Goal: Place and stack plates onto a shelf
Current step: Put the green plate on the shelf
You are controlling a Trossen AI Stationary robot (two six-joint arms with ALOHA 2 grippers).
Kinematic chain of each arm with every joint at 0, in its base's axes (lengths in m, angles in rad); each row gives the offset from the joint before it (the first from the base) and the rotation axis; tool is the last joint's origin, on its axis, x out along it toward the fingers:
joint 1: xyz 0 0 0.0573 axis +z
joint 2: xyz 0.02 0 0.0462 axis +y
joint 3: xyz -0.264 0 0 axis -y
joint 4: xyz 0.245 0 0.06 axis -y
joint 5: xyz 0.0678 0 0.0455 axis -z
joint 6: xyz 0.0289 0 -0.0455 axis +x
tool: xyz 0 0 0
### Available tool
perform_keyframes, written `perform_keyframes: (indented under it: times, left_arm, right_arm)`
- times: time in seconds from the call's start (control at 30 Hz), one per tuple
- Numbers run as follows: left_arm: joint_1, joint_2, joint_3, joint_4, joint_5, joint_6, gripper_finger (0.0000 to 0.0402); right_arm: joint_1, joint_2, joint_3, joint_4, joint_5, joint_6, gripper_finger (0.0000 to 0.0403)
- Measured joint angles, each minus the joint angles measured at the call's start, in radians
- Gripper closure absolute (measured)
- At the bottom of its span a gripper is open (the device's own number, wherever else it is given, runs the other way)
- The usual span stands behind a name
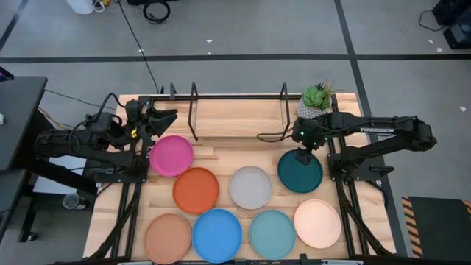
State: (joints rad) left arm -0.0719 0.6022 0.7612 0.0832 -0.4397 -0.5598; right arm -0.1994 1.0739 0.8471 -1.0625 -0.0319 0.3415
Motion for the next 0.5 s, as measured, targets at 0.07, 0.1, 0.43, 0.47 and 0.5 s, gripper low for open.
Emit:
perform_keyframes:
  times: [0.07,0.1,0.43,0.47,0.5]
  left_arm:
    - [0.000,0.000,0.000,-0.012,0.000,0.001,0.0212]
    - [0.000,0.000,0.000,-0.014,0.000,0.001,0.0212]
    - [0.002,0.000,0.000,-0.022,-0.010,0.005,0.0212]
    - [0.003,0.000,0.000,-0.022,-0.010,0.006,0.0212]
    - [0.003,0.000,0.000,-0.023,-0.011,0.007,0.0212]
  right_arm:
    - [-0.004,0.007,0.000,0.014,-0.041,-0.054,0.0113]
    - [0.009,0.013,0.004,0.014,-0.057,-0.077,0.0112]
    - [0.201,0.221,0.184,0.035,-0.118,-0.306,0.0148]
    - [0.211,0.254,0.215,0.035,-0.119,-0.341,0.0152]
    - [0.218,0.286,0.247,0.038,-0.119,-0.376,0.0156]
